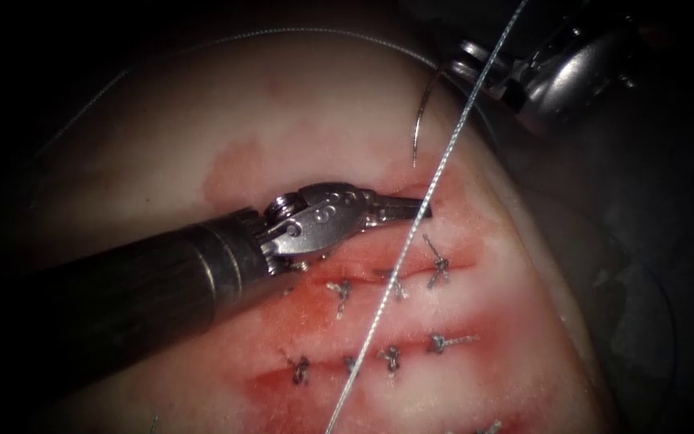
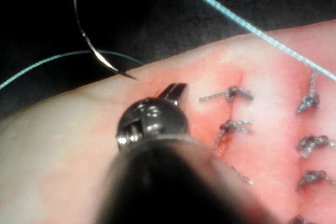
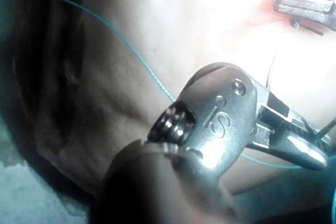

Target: Wound Closure

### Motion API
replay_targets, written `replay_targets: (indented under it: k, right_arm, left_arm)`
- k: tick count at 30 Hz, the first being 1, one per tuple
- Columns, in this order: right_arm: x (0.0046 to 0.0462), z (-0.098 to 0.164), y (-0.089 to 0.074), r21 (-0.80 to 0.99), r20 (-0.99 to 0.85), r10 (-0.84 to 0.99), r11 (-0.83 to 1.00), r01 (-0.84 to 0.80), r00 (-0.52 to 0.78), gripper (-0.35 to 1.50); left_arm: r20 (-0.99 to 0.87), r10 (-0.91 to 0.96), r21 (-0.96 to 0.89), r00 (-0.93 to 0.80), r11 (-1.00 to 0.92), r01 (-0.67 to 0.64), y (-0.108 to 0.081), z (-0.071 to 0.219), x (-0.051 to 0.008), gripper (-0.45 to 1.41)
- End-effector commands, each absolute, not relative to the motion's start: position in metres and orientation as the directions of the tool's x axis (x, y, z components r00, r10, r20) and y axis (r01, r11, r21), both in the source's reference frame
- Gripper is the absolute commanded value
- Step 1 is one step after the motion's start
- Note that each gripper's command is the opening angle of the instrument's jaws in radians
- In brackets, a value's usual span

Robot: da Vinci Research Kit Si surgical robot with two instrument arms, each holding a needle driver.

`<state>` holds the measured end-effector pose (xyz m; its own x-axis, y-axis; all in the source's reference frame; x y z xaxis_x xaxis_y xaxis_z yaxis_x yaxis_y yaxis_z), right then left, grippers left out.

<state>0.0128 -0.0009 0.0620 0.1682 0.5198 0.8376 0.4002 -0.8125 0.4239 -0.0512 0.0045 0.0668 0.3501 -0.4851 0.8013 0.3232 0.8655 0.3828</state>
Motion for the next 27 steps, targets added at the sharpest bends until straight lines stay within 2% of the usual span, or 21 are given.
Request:
replay_targets:
  k: [1, 12, 18, 22, 27]
  right_arm:
    - [0.0141, 0.0623, -0.0003, 0.428, 0.835, 0.524, -0.811, 0.398, 0.17, -0.35]
    - [0.0147, 0.0626, -0.0005, 0.491, 0.82, 0.556, -0.803, 0.337, 0.132, -0.35]
    - [0.0146, 0.0626, -0.0005, 0.497, 0.819, 0.56, -0.803, 0.329, 0.129, -0.35]
    - [0.0145, 0.0626, -0.0005, 0.503, 0.817, 0.563, -0.802, 0.322, 0.125, -0.35]
    - [0.0146, 0.0627, -0.0005, 0.504, 0.818, 0.562, -0.803, 0.316, 0.124, -0.35]
  left_arm:
    - [0.797, -0.479, 0.367, 0.367, 0.868, 0.335, 0.0051, 0.0666, -0.052, -0.45]
    - [0.769, -0.425, 0.244, 0.478, 0.885, 0.396, 0.0037, 0.0666, -0.052, -0.45]
    - [0.754, -0.465, 0.195, 0.465, 0.834, 0.517, 0.0055, 0.0652, -0.0521, -0.45]
    - [0.756, -0.454, 0.147, 0.472, 0.82, 0.553, 0.0057, 0.0659, -0.0519, -0.45]
    - [0.709, -0.442, 0.129, 0.55, 0.847, 0.515, 0.004, 0.0684, -0.0514, -0.45]
